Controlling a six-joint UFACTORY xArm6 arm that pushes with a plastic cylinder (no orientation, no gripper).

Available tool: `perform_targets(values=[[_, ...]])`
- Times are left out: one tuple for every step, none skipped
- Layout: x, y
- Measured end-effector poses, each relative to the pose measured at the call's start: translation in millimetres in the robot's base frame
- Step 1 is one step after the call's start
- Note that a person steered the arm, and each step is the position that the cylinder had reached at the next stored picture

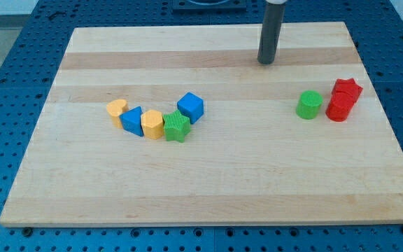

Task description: Move your arm towards bottom center

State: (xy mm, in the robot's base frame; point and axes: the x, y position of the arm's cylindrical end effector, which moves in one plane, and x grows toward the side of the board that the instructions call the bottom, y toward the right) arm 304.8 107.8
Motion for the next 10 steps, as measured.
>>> perform_targets(values=[[0.0,0.0],[1.4,-23.7],[1.5,-42.0],[1.5,-42.4],[32.1,-42.5],[64.5,-45.9],[71.2,-45.8],[76.7,-45.8],[118.8,-45.8],[163.8,-48.5]])
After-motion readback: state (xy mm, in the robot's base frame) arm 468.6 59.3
